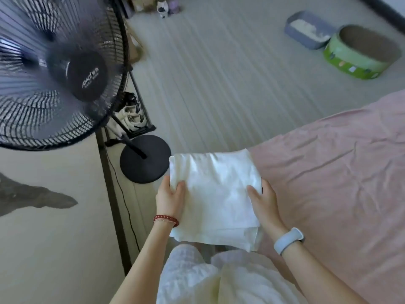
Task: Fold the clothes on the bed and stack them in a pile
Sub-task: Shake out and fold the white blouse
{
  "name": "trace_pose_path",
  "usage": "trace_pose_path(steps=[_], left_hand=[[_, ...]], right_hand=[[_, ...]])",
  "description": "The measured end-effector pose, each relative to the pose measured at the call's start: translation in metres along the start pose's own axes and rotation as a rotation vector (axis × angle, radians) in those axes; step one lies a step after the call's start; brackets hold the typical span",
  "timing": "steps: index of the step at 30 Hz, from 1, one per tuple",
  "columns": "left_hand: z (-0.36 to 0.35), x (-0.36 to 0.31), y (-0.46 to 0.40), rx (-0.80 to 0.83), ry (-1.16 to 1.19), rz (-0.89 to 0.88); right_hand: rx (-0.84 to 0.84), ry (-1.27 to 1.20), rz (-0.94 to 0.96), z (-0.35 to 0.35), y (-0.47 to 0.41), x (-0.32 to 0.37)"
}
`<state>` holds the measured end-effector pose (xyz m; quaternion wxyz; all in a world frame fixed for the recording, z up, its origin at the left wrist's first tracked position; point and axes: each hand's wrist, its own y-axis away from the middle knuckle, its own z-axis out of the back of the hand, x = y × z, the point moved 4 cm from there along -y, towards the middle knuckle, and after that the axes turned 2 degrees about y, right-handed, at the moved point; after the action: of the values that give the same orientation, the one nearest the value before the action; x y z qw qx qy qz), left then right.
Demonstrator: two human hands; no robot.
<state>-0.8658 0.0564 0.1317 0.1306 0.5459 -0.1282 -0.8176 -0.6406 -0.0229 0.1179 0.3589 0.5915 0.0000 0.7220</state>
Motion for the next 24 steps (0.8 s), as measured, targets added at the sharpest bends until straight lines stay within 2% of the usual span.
trace_pose_path(steps=[6, 11, 18, 24], left_hand=[[-0.018, -0.055, -0.129, 0.116, -0.038, -0.075], [-0.054, -0.106, -0.211, 0.214, -0.074, -0.122], [-0.139, -0.166, -0.300, 0.348, -0.123, -0.163], [-0.249, -0.241, -0.363, 0.508, -0.168, -0.193]], right_hand=[[-0.171, -0.144, -0.068, -0.045, -0.083, 0.041], [-0.311, -0.215, -0.103, -0.053, -0.142, 0.075], [-0.443, -0.268, -0.118, -0.021, -0.237, 0.109], [-0.544, -0.327, -0.150, 0.044, -0.328, 0.134]])
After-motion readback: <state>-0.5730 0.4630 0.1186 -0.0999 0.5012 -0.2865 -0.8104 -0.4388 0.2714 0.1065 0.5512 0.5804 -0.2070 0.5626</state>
